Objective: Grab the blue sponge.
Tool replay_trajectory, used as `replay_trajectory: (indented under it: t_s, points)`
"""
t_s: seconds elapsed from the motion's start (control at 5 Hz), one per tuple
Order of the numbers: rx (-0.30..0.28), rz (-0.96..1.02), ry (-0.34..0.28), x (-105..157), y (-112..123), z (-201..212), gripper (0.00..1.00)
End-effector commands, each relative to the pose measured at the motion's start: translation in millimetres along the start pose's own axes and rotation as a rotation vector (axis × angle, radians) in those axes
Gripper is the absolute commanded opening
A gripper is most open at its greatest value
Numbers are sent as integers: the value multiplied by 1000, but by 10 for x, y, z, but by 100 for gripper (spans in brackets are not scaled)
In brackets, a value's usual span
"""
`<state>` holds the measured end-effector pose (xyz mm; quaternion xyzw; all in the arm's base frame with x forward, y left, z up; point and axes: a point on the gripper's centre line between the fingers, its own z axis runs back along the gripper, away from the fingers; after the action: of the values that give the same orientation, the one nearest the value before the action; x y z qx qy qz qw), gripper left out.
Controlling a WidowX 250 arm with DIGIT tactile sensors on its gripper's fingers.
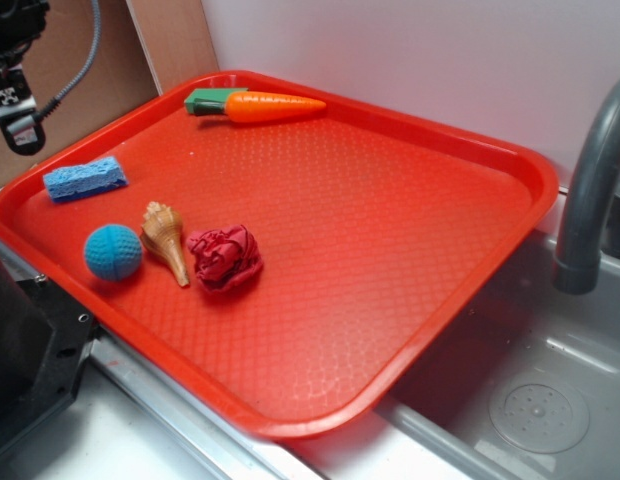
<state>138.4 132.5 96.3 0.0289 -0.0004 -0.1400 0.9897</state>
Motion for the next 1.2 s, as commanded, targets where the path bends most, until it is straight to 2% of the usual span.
replay_trajectory:
  t_s: [0.0,0.4,0.6,0.8,1.0]
  points:
    - [43,-114,-47,212,152,-409,100]
    - [-33,-189,-11,514,44,-807,100]
    - [-48,-166,-4,565,-87,-814,0]
    - [-62,-102,27,590,-106,-741,0]
    - [-61,-51,41,549,-219,-335,0]
